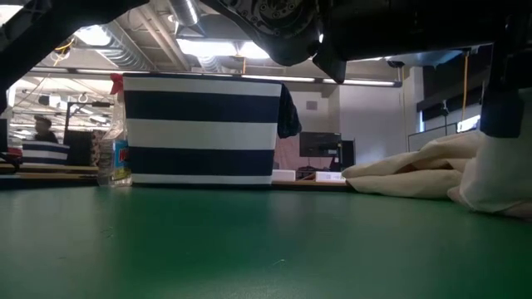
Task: Fold laundry
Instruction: Stack the white polo on top of the red polo
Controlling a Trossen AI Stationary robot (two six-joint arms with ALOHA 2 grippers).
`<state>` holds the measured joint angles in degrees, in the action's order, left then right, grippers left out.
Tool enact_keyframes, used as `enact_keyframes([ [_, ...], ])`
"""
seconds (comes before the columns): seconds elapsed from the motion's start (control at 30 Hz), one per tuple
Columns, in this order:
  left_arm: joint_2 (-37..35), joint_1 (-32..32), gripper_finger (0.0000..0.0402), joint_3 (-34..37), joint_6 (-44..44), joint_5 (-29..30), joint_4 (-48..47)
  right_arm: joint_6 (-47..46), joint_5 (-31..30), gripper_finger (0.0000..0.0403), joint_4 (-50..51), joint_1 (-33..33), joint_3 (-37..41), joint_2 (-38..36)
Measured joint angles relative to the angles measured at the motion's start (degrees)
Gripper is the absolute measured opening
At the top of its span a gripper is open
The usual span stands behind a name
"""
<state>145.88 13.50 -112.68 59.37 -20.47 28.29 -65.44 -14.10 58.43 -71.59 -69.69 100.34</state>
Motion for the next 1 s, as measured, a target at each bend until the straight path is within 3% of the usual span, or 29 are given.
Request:
enact_keyframes([
  [0.33, 0.00, 0.00, 0.0219, 0.00, -0.01, 0.01, 0.02, 1.17, 3.29, 0.0070, -1.02, 0.00, 0.00, 4.41],
  [0.53, 0.00, 0.00, 0.0219, 0.00, 0.00, 0.00, 0.02, -0.20, 3.61, 0.0011, 1.13, 0.00, 0.00, 4.17],
  [0.8, 0.00, 0.00, 0.0219, 0.00, 0.00, 0.00, 0.02, -0.11, 3.94, 0.0008, 4.49, 0.00, -5.51, -2.76],
  [1.0, 0.01, -0.04, 0.0219, 0.00, 0.03, -0.04, 0.04, 0.59, 10.58, 0.0005, 4.07, 0.00, -7.87, -8.12],
])
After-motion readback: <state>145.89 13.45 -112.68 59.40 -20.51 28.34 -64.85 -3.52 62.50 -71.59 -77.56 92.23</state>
